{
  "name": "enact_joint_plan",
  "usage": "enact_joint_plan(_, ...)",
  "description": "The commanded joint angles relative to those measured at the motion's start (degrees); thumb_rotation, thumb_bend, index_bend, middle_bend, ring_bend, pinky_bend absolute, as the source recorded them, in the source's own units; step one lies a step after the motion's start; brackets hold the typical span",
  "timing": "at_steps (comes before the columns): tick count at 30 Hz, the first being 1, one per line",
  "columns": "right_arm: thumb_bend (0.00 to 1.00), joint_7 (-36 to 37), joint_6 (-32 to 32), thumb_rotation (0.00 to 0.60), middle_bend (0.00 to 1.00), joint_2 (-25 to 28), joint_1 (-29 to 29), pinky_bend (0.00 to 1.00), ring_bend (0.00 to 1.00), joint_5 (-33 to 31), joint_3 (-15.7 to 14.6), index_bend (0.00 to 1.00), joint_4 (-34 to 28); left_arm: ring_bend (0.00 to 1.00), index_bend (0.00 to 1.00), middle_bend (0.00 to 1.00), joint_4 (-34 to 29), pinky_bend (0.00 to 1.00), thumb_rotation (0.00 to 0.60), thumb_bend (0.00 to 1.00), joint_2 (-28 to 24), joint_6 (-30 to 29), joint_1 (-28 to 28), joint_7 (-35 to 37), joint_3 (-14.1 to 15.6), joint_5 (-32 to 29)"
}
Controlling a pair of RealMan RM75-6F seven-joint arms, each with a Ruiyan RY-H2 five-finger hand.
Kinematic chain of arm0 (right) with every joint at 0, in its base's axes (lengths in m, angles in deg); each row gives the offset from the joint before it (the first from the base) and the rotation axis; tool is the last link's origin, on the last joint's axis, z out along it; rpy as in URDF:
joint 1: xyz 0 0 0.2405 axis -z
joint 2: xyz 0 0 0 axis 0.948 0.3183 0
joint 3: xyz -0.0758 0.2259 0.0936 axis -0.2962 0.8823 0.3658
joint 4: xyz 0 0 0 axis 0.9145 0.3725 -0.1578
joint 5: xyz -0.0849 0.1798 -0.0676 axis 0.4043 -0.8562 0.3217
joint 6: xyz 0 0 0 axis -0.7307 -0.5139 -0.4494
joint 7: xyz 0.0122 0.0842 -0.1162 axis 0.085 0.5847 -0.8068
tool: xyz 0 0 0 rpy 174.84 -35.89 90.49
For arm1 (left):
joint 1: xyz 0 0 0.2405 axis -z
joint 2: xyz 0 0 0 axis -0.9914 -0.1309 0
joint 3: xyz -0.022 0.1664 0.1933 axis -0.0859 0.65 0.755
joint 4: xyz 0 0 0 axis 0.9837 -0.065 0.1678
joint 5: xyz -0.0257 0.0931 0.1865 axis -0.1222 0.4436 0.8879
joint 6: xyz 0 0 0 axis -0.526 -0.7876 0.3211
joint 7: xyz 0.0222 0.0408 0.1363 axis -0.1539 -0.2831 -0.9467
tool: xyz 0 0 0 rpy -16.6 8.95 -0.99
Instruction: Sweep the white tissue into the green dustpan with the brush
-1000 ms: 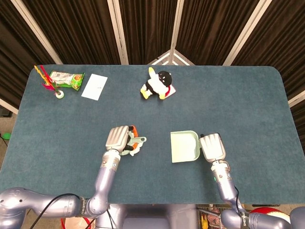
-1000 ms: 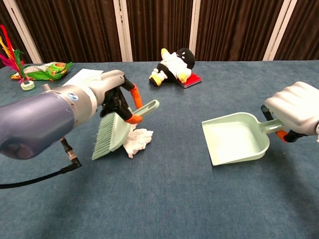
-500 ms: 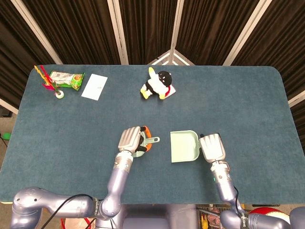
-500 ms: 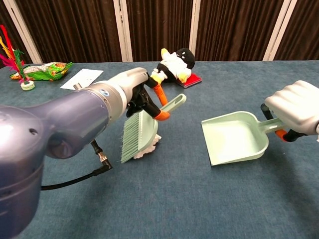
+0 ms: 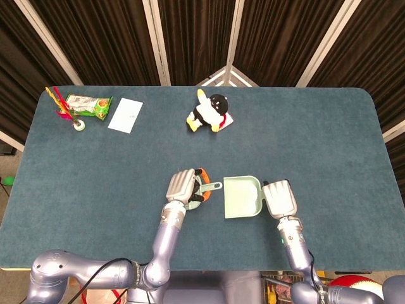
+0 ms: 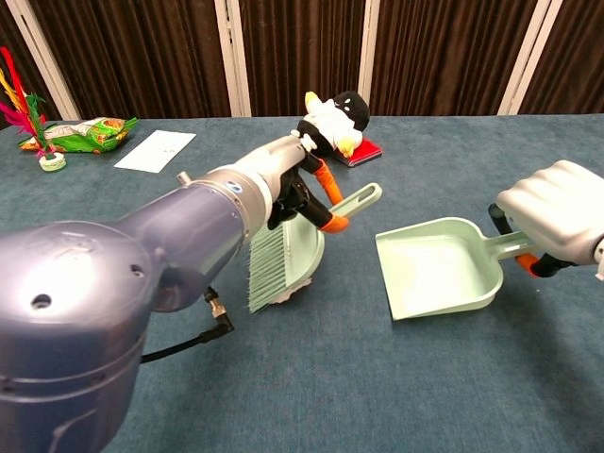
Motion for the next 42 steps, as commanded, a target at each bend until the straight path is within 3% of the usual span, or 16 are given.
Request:
enact_joint_plan(1,0.55,-0.06,-0.14,0.600,0.87,-0.02,0.07,0.74,0.86,-0.04,-0.01,0.78,-0.21,0.85,0.80,1.00,1.57,0.82,0.600,0.59,1.32,0.82,0.80,1.09,-1.09,-0.06)
enact_joint_plan(19,0.55,-1.05,-1.56,0.600,0.87,-1.67,0.23,0.74,0.86,0.02,-0.05,0.78,-0.74,0.85,0.80,1.00,6.49,0.82,0.600,0.59,6.04,3.73,4.13,5.71,-4.50,1.97)
enact_joint_plan(25,0.55,-1.36,-1.83,0.600,0.87,-1.87,0.39,0.74,0.86,-0.08,-0.09,0.78,0.15,0.85,0.80,1.00,6.05,0.82,0.600,0.58,5.91,3.66,3.58,9.36,-4.91,5.59)
enact_joint_plan(32,0.55,-1.34,-1.88,0.600,0.87,-1.46,0.40,0.74,0.86,-0.05,0.11,0.78,0.10,0.85,0.80,1.00,3.16,0.82,0.600,0.56,3.37,3.97,2.01,13.16,-3.94,11.39)
enact_joint_plan(42,0.55,-1.46,-2.05,0.600,0.87,-1.12,0.69,0.74,0.86,-0.13,-0.08,0.78,-0.44,0.85,0.80,1.00,-3.37,0.82,0.600,0.54,-3.19,4.54,-2.32,13.95,-1.37,13.02)
